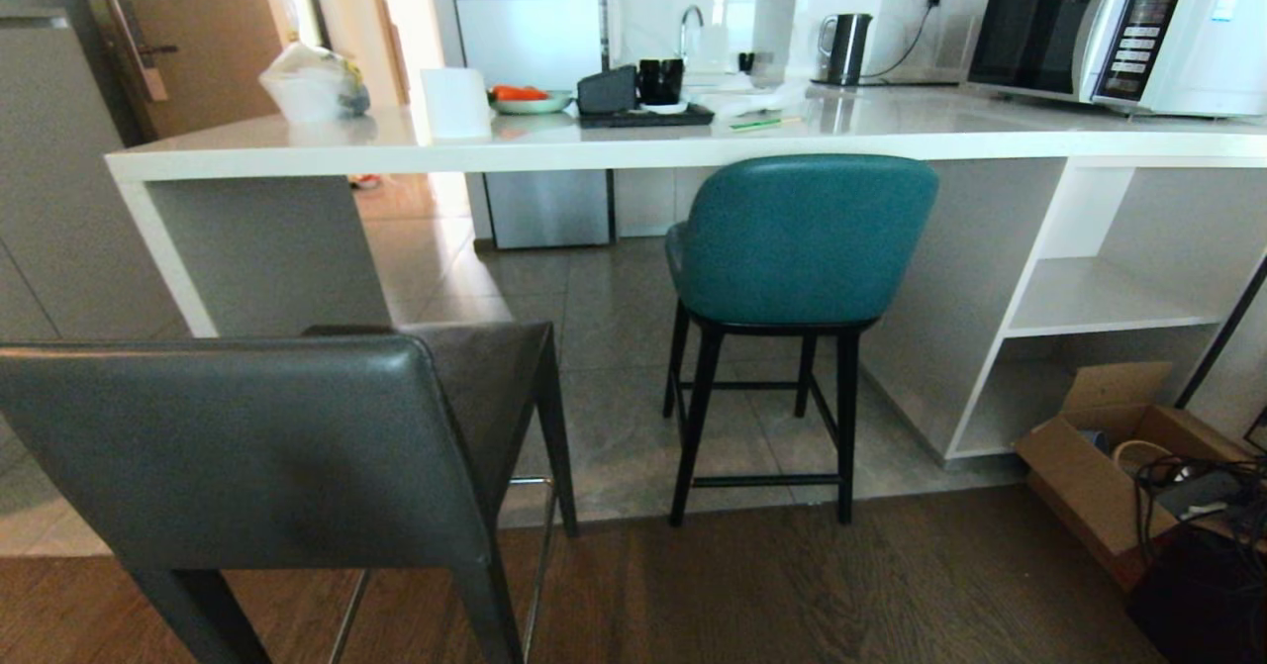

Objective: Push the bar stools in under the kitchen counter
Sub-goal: Pull the blue chair out from under the dining table

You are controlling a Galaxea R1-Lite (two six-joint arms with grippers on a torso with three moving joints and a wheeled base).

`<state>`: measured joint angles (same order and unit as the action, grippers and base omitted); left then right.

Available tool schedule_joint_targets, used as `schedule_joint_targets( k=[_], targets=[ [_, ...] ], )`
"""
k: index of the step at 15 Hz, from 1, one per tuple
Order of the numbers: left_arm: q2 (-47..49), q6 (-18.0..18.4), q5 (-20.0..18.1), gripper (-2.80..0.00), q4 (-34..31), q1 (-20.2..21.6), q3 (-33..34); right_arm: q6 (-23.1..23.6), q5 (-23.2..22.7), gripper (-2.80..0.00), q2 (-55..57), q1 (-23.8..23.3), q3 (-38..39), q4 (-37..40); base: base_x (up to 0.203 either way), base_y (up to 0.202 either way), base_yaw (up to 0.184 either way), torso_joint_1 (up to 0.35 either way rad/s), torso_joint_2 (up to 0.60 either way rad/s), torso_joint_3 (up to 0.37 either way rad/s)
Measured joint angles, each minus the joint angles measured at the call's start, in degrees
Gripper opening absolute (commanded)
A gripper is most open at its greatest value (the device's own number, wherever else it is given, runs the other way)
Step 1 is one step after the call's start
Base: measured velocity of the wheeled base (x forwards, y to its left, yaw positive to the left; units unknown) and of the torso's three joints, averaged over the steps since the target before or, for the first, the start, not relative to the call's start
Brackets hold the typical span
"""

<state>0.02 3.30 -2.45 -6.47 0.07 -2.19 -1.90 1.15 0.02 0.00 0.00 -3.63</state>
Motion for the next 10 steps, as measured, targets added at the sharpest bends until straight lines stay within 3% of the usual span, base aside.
schedule_joint_targets(
  k=[10],
  targets=[
    [0.0,0.0,0.0,-2.80,0.0,0.0,0.0,-0.2,0.1,-2.80,0.0,0.0,0.0,0.0,0.000,-0.192,0.002,0.001,0.00,0.001]
  ],
)
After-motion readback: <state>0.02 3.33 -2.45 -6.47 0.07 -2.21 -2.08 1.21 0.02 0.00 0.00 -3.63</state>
